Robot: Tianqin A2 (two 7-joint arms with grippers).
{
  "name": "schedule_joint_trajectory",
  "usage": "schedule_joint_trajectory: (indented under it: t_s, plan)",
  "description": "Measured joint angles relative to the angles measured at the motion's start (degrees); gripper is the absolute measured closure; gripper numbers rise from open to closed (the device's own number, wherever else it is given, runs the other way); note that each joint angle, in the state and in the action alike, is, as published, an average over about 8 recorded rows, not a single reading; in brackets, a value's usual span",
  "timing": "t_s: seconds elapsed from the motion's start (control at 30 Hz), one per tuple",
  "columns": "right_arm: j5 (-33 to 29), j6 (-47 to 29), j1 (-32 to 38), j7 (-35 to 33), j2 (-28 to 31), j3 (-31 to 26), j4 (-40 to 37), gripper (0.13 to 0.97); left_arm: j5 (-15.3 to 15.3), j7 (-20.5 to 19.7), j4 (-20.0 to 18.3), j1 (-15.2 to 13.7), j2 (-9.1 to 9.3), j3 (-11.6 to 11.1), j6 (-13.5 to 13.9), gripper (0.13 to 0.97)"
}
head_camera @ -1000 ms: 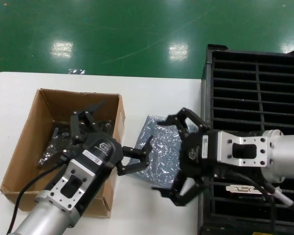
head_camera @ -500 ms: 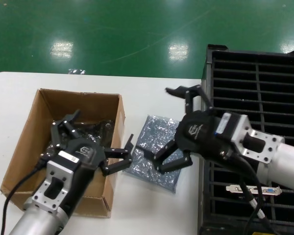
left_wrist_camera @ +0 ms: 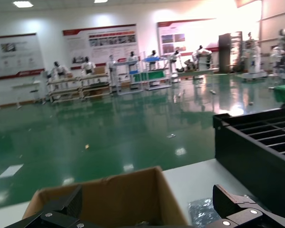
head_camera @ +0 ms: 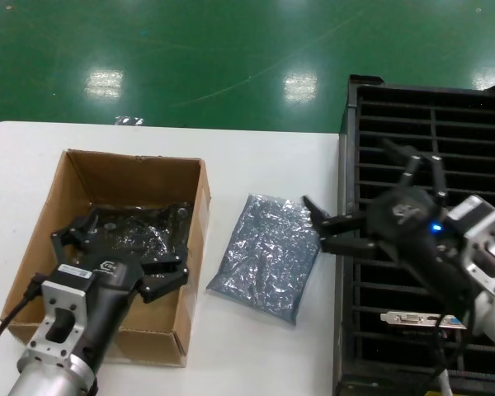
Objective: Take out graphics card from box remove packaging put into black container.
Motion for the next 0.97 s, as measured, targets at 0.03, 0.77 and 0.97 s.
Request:
schedule_joint_trajectory:
  t_s: [0.03,0.77,0.97]
  plan:
    - [0.5,1.2,-1.1,-0.5,-0.5,0.9,-0.2,0.129,-0.7,0.2,0.3,0.1,-0.01,-0.1,-0.3,0.132]
    - [7.7,17.7,-16.8,-7.9,-6.9,13.2,-2.8,0.129,-10.3,2.7,5.1,0.8,-0.10,-1.6,-5.3,0.132]
    - [7.7,17.7,-16.8,-7.9,-6.9,13.2,-2.9,0.129,-10.3,2.7,5.1,0.8,-0.10,-1.6,-5.3,0.132]
